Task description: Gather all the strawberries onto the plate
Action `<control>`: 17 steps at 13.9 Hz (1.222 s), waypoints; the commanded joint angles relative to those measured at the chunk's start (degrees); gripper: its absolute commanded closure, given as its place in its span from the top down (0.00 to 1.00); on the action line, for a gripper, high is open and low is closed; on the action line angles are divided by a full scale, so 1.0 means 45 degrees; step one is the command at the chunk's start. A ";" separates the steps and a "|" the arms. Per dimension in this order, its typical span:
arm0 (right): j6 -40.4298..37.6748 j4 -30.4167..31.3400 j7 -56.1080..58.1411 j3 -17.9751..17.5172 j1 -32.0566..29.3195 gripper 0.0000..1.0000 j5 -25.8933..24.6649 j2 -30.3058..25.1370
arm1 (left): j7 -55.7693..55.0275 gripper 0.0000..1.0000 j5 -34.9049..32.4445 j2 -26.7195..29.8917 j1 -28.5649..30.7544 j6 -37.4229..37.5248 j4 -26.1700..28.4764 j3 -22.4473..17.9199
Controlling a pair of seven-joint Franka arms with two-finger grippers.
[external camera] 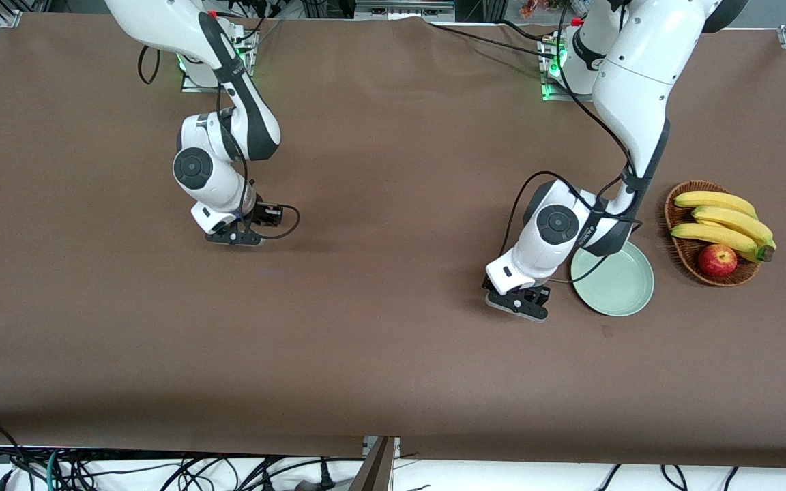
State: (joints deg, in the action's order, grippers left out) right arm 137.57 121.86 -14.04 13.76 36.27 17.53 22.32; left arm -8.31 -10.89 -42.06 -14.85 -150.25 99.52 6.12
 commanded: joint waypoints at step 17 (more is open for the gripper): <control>0.0406 -0.0382 -0.0572 -0.0010 0.0065 0.52 -0.0224 0.1213 | 0.6505 0.00 -0.0314 0.2822 0.2964 0.5731 -0.0280 0.0007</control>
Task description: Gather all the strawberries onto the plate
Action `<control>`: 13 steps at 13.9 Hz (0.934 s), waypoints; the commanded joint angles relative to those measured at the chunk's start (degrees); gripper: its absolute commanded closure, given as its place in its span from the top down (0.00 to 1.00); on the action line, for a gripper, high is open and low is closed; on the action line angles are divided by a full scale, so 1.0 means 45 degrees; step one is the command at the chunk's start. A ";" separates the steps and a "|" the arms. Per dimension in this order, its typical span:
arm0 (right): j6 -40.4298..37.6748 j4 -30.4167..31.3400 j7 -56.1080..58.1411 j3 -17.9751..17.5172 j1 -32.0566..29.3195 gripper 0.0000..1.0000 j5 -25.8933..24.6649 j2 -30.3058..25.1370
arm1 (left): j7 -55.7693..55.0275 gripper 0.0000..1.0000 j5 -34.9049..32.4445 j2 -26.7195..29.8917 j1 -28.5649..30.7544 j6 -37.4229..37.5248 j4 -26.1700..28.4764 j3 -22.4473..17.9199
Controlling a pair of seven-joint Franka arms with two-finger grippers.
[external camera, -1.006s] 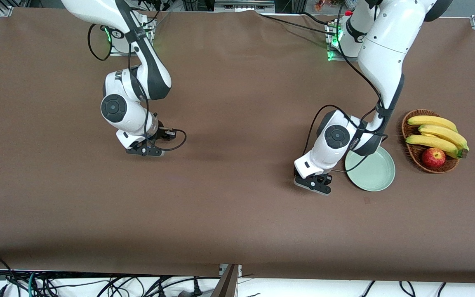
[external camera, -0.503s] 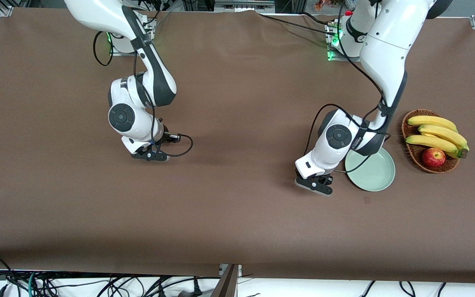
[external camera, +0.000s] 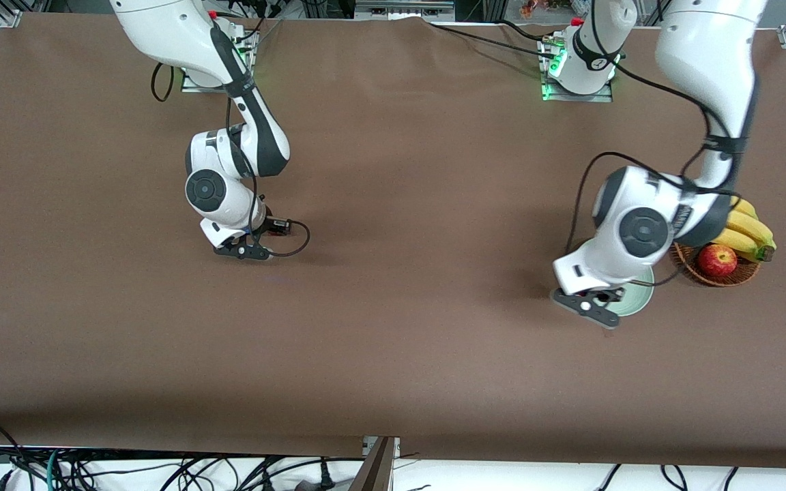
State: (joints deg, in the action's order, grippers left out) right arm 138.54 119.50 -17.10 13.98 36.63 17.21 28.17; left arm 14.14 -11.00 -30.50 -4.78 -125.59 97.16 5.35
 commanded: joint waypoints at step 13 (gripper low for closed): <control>-0.1081 -0.8766 -0.4196 -0.1910 0.0473 0.08 0.0743 0.3671 | 0.4123 0.05 -0.0230 -0.1369 0.2702 0.0874 0.0519 0.0218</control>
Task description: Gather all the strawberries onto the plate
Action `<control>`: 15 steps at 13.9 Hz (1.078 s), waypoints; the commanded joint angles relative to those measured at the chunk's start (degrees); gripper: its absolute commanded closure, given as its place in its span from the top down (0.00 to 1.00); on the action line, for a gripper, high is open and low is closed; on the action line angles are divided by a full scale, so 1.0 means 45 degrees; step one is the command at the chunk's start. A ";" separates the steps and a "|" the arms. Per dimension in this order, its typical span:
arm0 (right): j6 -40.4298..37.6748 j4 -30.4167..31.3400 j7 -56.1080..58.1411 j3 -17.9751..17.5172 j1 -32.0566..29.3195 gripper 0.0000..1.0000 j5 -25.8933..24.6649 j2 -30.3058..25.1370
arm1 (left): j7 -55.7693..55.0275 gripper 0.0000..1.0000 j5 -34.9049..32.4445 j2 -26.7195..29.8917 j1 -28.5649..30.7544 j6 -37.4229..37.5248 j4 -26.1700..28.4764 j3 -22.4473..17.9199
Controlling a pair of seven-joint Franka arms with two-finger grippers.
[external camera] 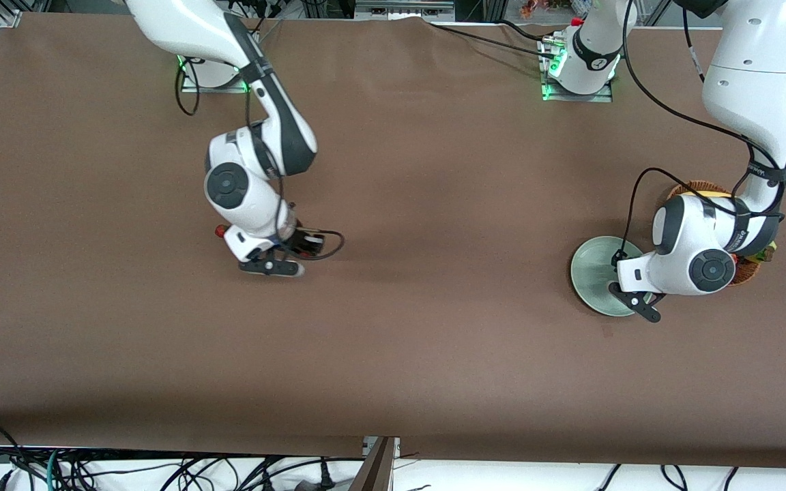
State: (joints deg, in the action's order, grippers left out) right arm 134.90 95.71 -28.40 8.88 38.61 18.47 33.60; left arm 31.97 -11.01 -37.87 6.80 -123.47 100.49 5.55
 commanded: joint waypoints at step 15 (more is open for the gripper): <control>0.0913 -0.7166 -0.7129 0.0155 0.2868 0.78 0.0330 0.4550 | -0.3861 1.00 0.3848 0.2088 -0.0045 0.4626 -0.2213 0.1423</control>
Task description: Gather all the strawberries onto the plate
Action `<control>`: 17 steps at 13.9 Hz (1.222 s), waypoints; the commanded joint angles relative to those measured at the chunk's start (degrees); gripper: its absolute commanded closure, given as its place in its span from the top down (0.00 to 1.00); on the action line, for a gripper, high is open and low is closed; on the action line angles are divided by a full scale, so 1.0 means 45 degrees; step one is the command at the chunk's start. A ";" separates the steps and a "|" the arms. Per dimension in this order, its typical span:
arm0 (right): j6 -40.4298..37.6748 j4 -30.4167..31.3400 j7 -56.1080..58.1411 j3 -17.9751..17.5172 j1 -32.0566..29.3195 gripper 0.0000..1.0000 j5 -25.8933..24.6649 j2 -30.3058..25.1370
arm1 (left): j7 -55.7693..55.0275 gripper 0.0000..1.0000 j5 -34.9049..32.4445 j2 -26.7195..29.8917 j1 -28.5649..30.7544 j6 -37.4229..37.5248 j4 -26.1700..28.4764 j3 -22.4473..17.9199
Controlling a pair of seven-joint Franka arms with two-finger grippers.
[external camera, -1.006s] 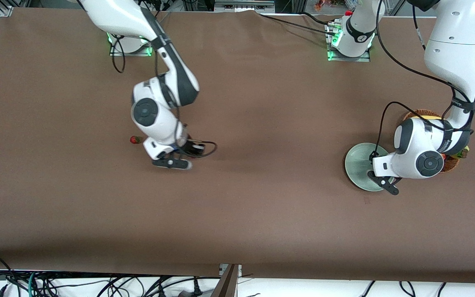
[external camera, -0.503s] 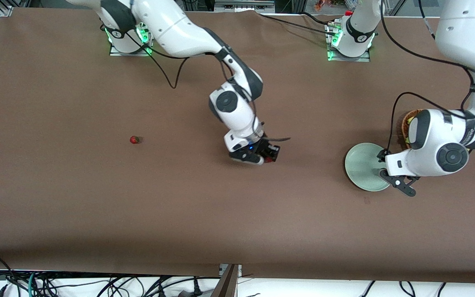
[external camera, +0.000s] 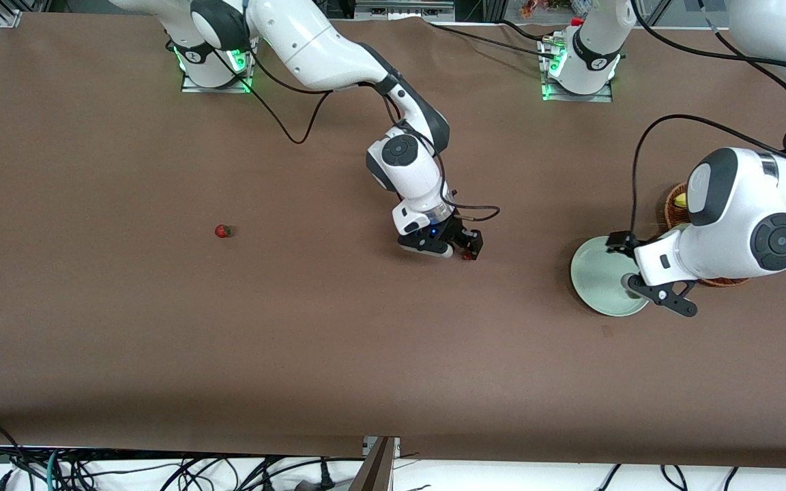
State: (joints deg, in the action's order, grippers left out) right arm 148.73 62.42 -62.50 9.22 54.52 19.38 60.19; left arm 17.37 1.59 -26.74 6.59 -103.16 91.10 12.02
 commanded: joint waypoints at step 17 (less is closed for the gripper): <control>-0.2591 1.3799 1.5002 0.5550 -0.2233 0.77 0.0243 -0.8201 | -1.2744 1.00 -0.1542 -0.3316 -0.6327 -0.6275 0.0752 -0.0113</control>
State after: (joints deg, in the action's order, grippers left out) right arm 130.98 118.59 4.46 34.56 43.32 19.40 25.41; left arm -36.30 -2.97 -41.41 -20.30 -131.09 95.01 12.30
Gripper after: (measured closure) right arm 0.220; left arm 0.000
